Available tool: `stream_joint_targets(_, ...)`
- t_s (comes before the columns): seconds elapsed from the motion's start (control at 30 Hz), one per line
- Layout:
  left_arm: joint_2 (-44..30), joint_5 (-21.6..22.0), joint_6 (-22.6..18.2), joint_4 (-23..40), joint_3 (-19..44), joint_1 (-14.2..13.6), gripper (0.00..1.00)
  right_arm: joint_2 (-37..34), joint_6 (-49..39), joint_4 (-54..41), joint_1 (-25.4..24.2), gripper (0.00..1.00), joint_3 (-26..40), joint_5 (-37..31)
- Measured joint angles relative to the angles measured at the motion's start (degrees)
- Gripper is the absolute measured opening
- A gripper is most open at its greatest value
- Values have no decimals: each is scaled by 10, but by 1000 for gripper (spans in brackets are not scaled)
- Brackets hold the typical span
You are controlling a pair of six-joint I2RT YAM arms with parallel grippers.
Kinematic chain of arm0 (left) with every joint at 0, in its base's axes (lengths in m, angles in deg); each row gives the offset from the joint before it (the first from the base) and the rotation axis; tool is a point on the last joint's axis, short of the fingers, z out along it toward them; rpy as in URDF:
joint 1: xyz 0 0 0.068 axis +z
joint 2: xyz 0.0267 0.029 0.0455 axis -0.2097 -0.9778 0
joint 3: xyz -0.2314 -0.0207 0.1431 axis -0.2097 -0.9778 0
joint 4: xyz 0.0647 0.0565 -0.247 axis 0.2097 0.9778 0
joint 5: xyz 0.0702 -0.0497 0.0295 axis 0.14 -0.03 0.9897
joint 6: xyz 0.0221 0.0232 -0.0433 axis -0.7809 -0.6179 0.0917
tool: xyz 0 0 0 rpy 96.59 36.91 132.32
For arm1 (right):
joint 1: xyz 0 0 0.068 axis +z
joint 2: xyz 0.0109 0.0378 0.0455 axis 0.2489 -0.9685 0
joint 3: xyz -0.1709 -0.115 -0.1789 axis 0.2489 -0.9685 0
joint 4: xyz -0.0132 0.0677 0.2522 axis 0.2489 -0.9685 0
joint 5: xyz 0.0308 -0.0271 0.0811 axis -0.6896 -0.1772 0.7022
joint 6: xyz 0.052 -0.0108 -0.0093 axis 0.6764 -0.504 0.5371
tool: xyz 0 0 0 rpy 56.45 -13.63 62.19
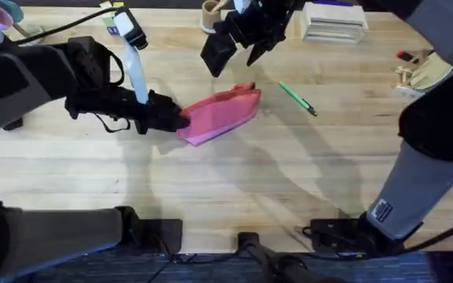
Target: Unzip the bag, pick up the pens from the table one at a time and place them inside, then zip the bag closed.
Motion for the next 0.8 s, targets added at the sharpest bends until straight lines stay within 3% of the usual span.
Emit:
stream_joint_targets(0.43,0,0,0,0,0,0,41,0,72,4,0,997,0,-18)
stream_joint_targets(0.8,0,0,0,0,0,0,41,0,75,4,0,997,0,-18)
